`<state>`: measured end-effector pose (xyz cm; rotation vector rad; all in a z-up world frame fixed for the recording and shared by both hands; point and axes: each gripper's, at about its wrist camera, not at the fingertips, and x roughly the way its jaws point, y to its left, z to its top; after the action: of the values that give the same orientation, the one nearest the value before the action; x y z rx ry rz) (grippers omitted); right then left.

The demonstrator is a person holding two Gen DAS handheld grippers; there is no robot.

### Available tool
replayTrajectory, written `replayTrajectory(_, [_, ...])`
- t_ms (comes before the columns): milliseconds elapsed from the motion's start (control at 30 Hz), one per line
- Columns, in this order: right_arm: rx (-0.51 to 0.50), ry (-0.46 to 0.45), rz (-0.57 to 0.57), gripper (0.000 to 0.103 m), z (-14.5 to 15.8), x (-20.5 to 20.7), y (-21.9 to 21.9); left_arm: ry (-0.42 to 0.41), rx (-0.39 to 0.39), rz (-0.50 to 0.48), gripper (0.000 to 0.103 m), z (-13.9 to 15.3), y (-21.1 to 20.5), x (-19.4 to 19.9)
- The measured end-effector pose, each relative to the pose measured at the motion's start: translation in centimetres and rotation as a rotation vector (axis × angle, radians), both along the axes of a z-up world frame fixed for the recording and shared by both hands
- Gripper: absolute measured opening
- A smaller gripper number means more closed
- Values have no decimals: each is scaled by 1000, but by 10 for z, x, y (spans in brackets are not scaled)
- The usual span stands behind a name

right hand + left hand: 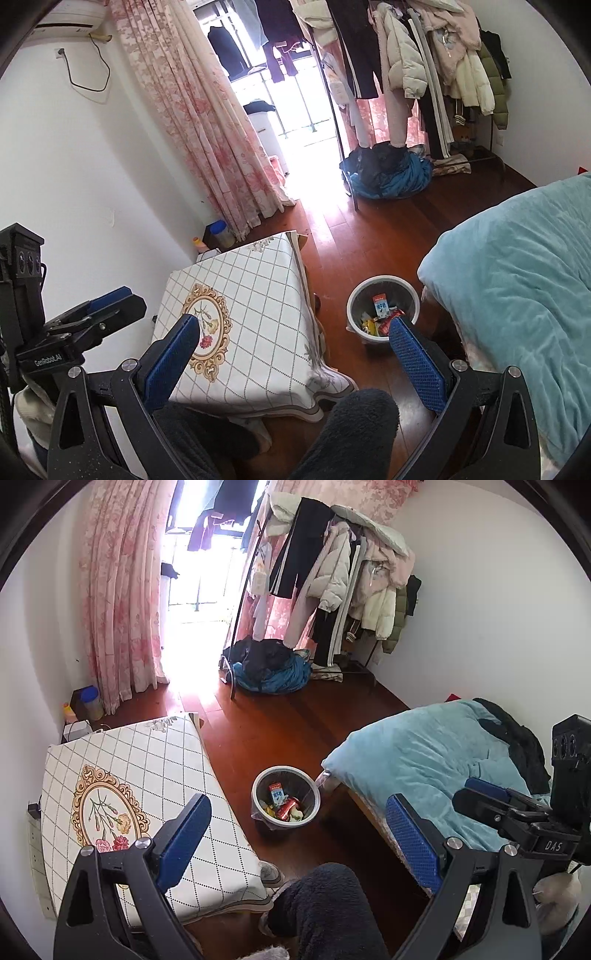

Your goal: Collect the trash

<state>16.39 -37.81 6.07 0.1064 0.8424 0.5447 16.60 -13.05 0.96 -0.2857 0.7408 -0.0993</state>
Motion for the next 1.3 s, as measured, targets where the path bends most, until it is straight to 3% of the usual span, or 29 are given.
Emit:
replayTrajectory(133, [-4,1,8,103,2,-4,1,-3,4,4,97,0,2,-4])
replayTrajectory(200, [-9,1,9,103,2,-5,1,-1,6,4,103,0,2,-6])
replayTrajectory(1300, [-23,11,19,103,0,-18,1,0,-18,-23,103,1,-15,-6])
